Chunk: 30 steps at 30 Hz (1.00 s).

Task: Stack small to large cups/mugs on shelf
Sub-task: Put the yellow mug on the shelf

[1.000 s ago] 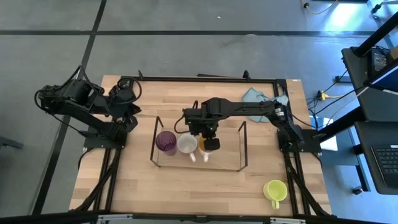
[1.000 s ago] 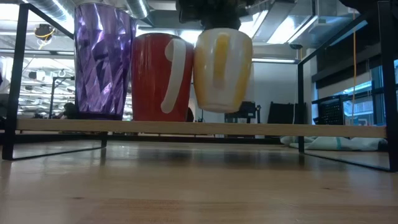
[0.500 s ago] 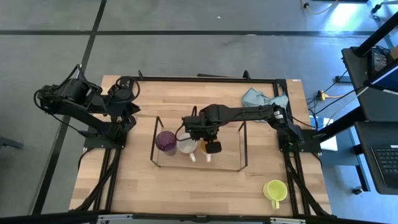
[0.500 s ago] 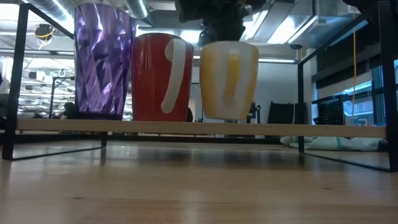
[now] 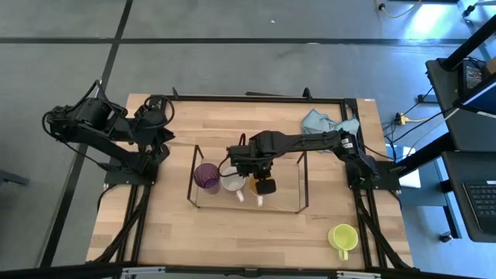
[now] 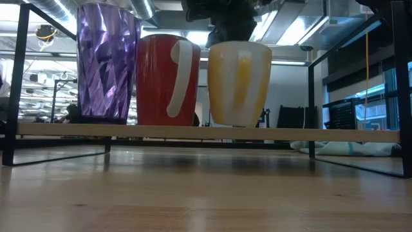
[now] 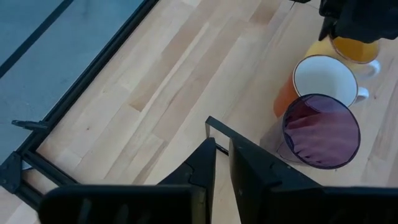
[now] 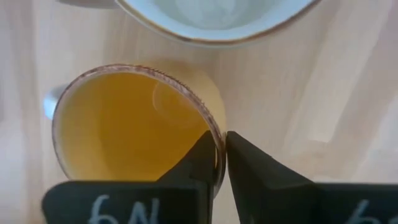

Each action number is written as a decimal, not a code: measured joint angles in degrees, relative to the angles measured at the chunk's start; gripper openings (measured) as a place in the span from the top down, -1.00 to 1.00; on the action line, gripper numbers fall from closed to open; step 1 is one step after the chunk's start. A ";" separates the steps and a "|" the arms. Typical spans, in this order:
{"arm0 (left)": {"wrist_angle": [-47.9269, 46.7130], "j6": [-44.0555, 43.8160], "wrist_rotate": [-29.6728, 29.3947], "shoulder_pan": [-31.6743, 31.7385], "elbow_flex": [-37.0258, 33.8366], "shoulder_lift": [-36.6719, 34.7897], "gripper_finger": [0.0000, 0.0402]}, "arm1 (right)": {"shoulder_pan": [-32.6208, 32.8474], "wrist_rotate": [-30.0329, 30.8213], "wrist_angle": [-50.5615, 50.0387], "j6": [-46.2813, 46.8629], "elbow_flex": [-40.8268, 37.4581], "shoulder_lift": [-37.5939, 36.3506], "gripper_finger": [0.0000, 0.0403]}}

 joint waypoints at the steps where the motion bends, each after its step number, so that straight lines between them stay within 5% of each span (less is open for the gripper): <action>1: 0.00 0.02 -0.02 0.00 0.00 0.00 0.79 | 0.00 -0.77 0.03 0.26 0.00 0.00 0.80; 30: 0.00 -0.04 0.00 0.00 0.00 0.00 0.79 | -0.20 -1.86 0.92 2.51 0.00 0.00 0.79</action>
